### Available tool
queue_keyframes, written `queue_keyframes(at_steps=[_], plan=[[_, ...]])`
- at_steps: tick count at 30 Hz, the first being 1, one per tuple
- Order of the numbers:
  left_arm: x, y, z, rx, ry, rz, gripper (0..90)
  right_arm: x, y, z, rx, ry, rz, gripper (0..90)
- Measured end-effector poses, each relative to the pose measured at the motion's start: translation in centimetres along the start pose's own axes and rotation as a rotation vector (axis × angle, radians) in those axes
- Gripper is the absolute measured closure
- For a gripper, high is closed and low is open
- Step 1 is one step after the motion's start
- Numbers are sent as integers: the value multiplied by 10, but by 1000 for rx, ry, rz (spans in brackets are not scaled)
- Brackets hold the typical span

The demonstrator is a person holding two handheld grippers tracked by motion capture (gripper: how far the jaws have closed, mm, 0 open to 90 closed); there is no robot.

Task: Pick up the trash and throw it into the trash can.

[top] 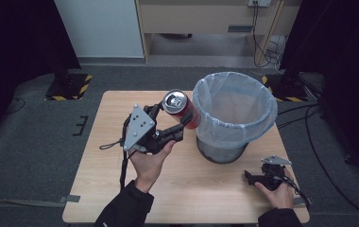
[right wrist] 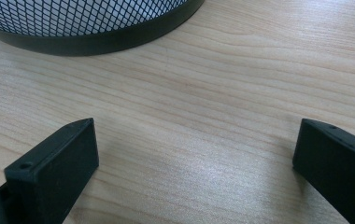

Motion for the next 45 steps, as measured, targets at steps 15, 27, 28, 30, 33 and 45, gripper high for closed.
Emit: queue_keyframes(at_steps=[15, 27, 28, 30, 33, 45], plan=[[22, -15, 14, 6, -25, -4, 333, 0, 0, 0, -5, -2, -1, 4], [41, -22, 20, -1, -28, -3, 334, 0, 0, 0, -5, -2, -1, 4], [43, -23, 20, -1, -28, -3, 333, 0, 0, 0, -5, -2, -1, 4], [46, -24, 19, 0, -29, -1, 333, 0, 0, 0, -5, -2, -1, 4], [50, -25, 17, -1, -27, -2, 333, 0, 0, 0, -6, -2, -1, 4], [71, -28, 12, 5, -33, 5, 333, 0, 0, 0, -5, -2, 0, 4]])
Point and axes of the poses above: each handheld gripper's, and its own axes: x roughly forward along the jaws, z roughly out of its top, y roughly to its left, the point moved 10 cm from there along x, roughly forward along the jaws, and after that the axes turned 14 degrees about z, right-handed, at the moved point
